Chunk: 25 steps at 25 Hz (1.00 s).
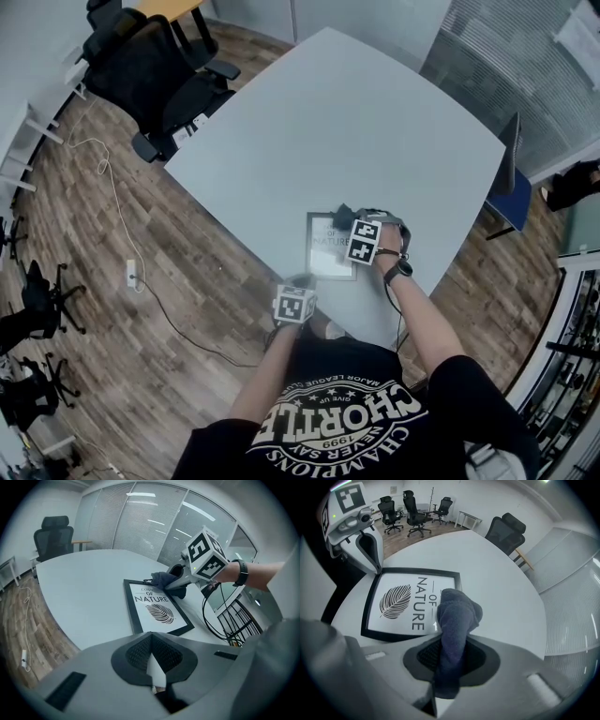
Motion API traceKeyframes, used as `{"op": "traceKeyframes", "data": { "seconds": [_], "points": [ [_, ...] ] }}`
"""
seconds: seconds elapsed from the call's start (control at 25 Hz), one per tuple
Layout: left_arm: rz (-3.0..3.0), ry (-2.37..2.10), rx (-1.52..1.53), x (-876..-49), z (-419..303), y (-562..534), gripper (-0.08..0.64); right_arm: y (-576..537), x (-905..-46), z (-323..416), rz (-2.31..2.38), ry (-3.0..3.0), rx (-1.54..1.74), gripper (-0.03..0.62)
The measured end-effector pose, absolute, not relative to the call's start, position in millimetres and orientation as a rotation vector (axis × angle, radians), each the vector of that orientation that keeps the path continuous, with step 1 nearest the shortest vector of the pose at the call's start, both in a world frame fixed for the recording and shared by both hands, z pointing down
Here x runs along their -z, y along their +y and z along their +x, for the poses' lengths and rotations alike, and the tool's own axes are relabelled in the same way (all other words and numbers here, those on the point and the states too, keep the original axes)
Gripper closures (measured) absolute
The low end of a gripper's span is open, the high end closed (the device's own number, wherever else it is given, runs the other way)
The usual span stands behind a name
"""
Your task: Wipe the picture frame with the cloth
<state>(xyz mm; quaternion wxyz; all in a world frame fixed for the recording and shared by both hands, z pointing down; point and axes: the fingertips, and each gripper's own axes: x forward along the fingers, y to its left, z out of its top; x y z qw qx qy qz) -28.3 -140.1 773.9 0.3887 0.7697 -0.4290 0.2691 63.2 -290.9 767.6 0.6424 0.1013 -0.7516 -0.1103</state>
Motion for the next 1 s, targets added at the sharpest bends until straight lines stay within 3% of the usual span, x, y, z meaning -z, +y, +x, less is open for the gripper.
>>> {"op": "traceKeyframes", "data": {
  "seconds": [0.52, 1.0],
  "points": [
    [1.954, -1.088, -0.675, -770.7, -25.0, -139.9, 0.555, -259.8, -759.8, -52.9, 0.076, -1.844, 0.309, 0.517],
    [1.945, -1.092, -0.676, -771.5, -32.0, -139.4, 0.555, -261.3, -771.5, 8.7, 0.150, -1.775, 0.240, 0.517]
  ]
}}
